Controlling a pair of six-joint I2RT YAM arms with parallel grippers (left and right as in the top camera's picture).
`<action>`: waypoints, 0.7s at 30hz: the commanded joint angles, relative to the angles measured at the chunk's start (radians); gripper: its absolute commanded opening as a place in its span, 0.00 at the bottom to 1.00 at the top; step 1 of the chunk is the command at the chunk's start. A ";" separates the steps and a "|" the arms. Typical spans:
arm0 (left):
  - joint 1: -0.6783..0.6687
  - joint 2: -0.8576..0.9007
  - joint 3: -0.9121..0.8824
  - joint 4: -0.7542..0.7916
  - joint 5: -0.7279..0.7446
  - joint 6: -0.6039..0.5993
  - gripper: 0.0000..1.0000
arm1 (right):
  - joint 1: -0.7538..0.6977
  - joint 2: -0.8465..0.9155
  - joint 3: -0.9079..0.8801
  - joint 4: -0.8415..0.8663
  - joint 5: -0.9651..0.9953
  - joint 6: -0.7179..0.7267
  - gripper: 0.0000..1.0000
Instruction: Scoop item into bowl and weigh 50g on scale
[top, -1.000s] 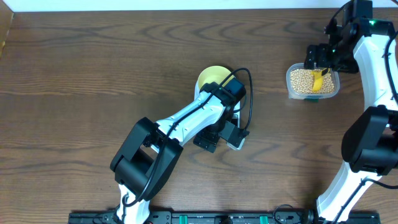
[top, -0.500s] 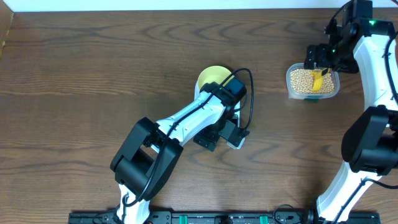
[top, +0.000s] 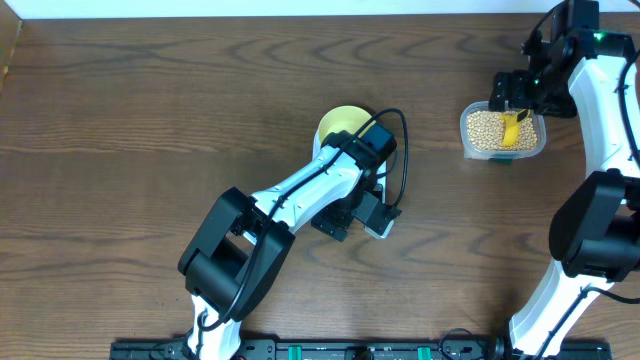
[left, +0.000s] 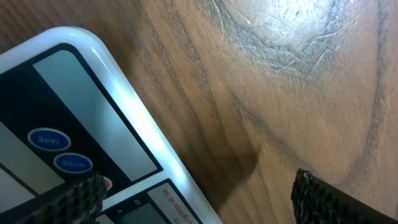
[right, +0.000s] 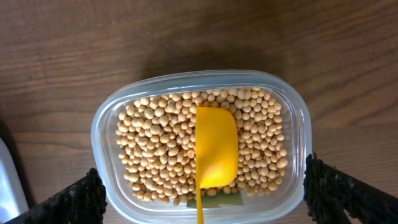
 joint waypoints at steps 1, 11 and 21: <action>0.010 0.037 0.014 0.005 -0.014 0.010 0.98 | -0.002 0.006 0.018 -0.002 -0.005 -0.004 0.99; 0.016 0.038 0.014 0.008 -0.013 0.010 0.98 | -0.002 0.006 0.018 -0.002 -0.005 -0.004 0.99; 0.024 0.040 0.014 0.024 -0.016 0.014 0.98 | -0.002 0.006 0.018 -0.002 -0.005 -0.004 0.99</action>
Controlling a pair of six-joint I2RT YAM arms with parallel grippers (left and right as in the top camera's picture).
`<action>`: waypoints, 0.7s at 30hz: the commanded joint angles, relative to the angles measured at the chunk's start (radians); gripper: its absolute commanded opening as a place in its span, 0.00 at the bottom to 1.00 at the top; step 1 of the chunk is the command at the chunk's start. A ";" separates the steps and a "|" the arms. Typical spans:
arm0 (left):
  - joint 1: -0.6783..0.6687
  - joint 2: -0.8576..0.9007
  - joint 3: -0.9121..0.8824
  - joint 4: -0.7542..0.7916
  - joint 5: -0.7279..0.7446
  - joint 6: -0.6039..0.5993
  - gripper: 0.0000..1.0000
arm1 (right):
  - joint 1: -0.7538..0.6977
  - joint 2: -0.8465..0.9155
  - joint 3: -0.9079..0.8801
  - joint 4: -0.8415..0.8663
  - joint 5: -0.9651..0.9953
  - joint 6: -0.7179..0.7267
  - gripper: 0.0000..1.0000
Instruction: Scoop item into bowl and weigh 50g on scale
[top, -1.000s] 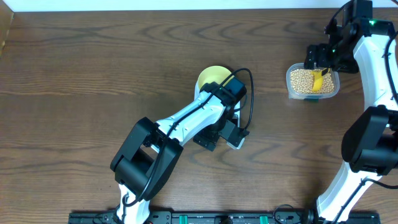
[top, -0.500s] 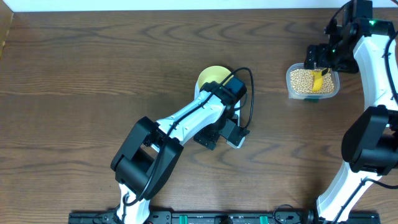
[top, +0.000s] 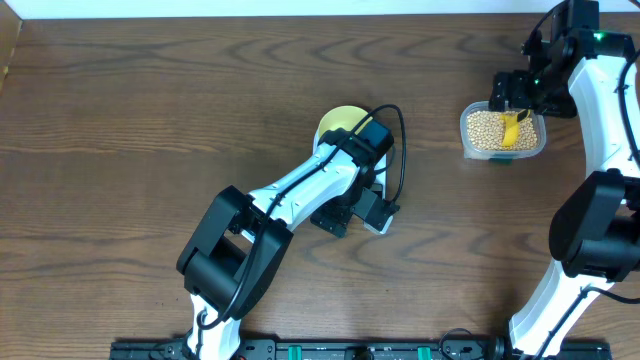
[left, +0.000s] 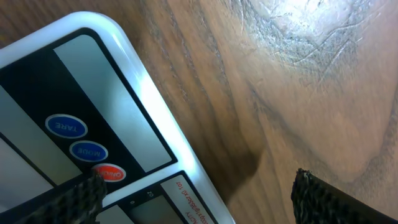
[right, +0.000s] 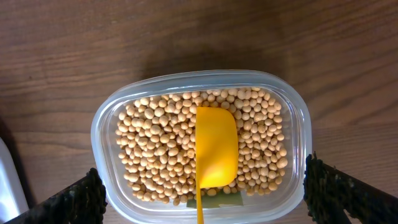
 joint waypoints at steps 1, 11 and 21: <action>0.007 0.038 0.011 0.002 -0.016 0.010 0.98 | -0.002 0.006 0.018 -0.002 -0.005 -0.004 0.99; 0.013 0.002 0.017 -0.016 0.008 -0.011 0.98 | -0.002 0.006 0.018 -0.002 -0.005 -0.004 0.99; 0.084 -0.148 0.017 -0.192 0.179 -0.120 0.98 | -0.002 0.006 0.018 -0.002 -0.005 -0.004 0.99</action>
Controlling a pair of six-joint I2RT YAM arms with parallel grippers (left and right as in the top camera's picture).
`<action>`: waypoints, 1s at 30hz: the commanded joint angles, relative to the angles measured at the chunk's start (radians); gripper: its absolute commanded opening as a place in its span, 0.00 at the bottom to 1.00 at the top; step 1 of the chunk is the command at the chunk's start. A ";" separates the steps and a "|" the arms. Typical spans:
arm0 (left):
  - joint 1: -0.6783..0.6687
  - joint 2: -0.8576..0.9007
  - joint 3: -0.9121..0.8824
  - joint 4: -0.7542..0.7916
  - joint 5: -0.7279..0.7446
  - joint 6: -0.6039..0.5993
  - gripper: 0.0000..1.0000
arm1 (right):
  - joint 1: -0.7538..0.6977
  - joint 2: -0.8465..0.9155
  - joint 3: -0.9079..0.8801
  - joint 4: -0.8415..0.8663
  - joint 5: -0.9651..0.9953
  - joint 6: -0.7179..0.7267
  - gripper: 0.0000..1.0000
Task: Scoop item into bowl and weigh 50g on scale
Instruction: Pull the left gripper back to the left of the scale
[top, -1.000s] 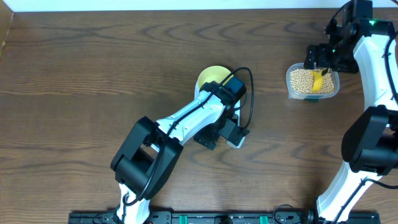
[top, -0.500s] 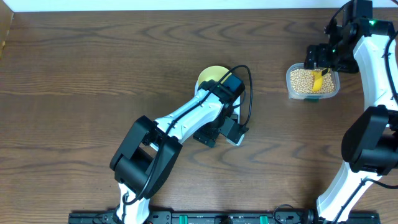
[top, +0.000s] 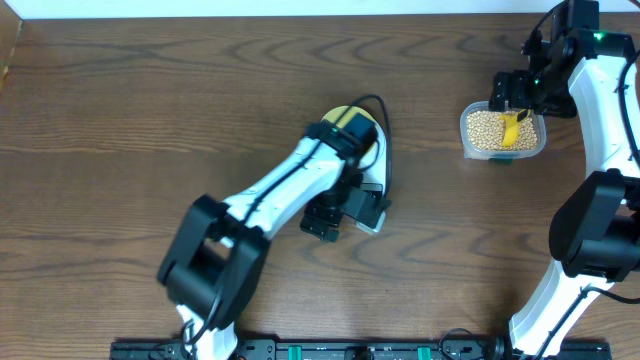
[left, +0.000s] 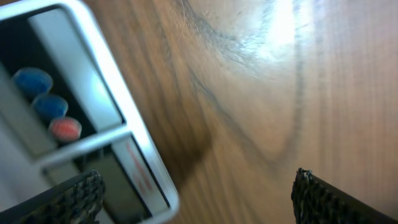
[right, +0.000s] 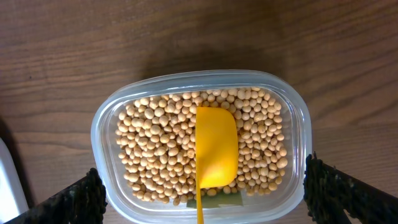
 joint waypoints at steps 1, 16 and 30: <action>0.037 -0.074 0.014 -0.043 0.084 -0.071 0.98 | -0.002 0.006 0.018 -0.003 -0.005 -0.004 0.99; 0.355 -0.117 0.014 -0.027 0.340 -0.107 0.98 | -0.002 0.006 0.018 -0.003 -0.005 -0.004 0.99; 0.649 -0.117 0.014 0.104 0.392 -0.106 0.98 | -0.002 0.006 0.018 -0.003 -0.005 -0.004 0.99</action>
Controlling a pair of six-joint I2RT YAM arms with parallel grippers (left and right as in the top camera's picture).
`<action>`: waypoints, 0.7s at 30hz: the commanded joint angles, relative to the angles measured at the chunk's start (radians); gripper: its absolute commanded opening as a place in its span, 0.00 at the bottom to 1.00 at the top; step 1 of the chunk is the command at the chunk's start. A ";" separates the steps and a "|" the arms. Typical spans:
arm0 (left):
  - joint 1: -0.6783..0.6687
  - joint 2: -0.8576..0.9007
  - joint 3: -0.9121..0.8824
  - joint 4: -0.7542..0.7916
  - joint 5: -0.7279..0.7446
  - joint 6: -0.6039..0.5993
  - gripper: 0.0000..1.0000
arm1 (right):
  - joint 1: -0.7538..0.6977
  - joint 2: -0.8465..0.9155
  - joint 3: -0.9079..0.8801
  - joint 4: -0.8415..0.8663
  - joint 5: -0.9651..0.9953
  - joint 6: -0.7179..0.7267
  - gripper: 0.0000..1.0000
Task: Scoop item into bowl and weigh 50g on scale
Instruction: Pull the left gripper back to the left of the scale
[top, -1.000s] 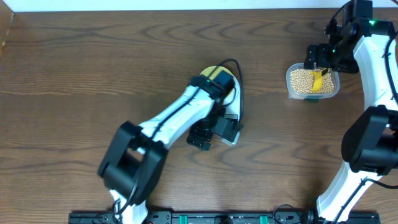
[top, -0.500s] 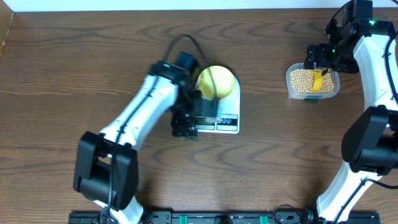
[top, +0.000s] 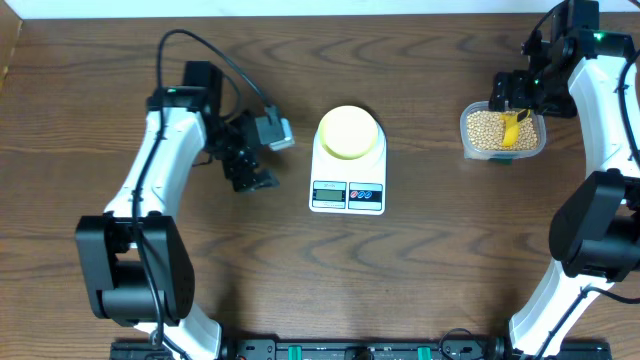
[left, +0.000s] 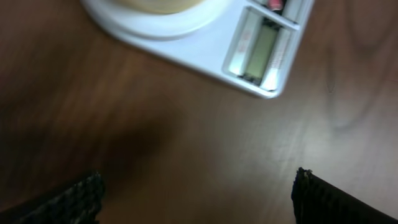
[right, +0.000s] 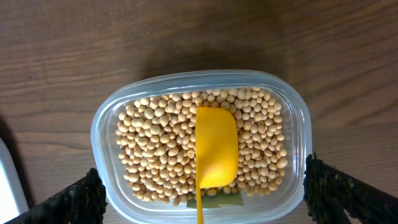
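Observation:
A white scale (top: 348, 170) sits mid-table with a shallow yellow bowl (top: 348, 131) on its platform. The blurred left wrist view shows the scale (left: 205, 37) and its display (left: 261, 45) at the top. My left gripper (top: 252, 172) (left: 196, 190) hangs open and empty over bare wood, left of the scale. A clear tub of soybeans (top: 503, 133) (right: 155, 149) stands at the right, with a yellow scoop (right: 216, 146) (top: 512, 130) lying in the beans. My right gripper (top: 515, 103) (right: 202, 190) is above the tub, its fingers wide apart on either side.
The brown wood table (top: 150, 280) stretches on all sides. The left arm's cable (top: 215, 55) loops above the back left of the table. A black rail (top: 330, 350) runs along the front edge.
My left arm was over the scale's front right corner. It is now off to the scale's left, so the bowl and scale show whole. The right gripper, tub and scoop are unchanged.
My left gripper first hung low at the scale's button panel, its fingers close to the buttons. It stayed there, then sat a little further from the panel, and now it is left of the scale. The right gripper stayed open over the bean tub throughout.

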 joint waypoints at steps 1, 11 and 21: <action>0.049 -0.006 0.014 0.044 0.029 -0.003 0.98 | -0.002 0.006 0.018 -0.003 -0.005 -0.004 0.99; 0.101 -0.006 0.014 0.101 0.029 -0.003 0.98 | -0.002 0.006 0.018 -0.003 -0.005 -0.004 0.99; 0.068 -0.009 0.014 0.088 0.034 -0.133 0.98 | -0.002 0.006 0.018 -0.003 -0.005 -0.004 0.99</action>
